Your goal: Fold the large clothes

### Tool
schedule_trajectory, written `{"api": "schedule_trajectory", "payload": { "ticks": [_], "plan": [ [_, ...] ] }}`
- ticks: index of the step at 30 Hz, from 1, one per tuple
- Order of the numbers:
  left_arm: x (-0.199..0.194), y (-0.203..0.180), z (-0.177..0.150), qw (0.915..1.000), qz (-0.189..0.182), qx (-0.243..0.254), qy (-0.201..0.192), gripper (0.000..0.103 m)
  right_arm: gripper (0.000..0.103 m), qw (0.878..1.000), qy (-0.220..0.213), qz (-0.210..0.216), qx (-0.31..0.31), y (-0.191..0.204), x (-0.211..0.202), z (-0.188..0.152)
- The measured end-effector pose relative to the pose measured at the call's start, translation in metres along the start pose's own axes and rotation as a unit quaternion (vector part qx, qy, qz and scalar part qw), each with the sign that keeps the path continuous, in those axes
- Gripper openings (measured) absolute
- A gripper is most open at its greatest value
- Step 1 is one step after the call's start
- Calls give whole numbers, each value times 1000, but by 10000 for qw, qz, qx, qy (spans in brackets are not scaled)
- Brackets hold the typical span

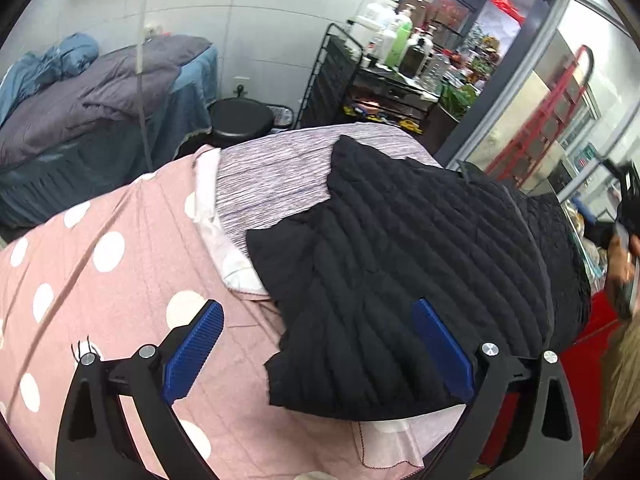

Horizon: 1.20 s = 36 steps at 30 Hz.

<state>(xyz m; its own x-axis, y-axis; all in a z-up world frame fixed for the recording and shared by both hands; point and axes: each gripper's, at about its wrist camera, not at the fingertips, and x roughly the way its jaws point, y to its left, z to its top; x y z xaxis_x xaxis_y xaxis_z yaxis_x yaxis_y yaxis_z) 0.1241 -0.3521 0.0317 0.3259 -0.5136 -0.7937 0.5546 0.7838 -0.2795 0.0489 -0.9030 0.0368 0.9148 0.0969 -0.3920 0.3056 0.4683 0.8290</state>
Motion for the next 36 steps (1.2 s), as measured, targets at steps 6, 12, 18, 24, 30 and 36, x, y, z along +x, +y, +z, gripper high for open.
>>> {"api": "schedule_trajectory", "payload": {
  "ticks": [6, 12, 18, 24, 30, 36],
  "plan": [
    [21, -16, -10, 9990, -121, 41, 420, 95, 69, 9867, -125, -1065, 1223, -116, -13, -40],
    [5, -16, -7, 9995, -17, 195, 246, 95, 89, 9787, -596, -1762, 871, -69, -54, -49],
    [-17, -52, 1, 9960, 383, 810, 4, 97, 97, 9474, 37, -3091, -828, 27, -58, -107],
    [-28, -118, -2, 9757, 704, 2073, -7, 97, 97, 8737, 862, -4112, -2454, 79, -33, -176],
    [-28, -141, -18, 9731, 618, 2193, 341, 97, 97, 8435, 930, -4421, -2905, 101, -39, -211],
    [-29, -147, -32, 9685, 714, 2343, 446, 97, 97, 8373, 847, -4622, -2796, 110, -49, -224]
  ]
}}
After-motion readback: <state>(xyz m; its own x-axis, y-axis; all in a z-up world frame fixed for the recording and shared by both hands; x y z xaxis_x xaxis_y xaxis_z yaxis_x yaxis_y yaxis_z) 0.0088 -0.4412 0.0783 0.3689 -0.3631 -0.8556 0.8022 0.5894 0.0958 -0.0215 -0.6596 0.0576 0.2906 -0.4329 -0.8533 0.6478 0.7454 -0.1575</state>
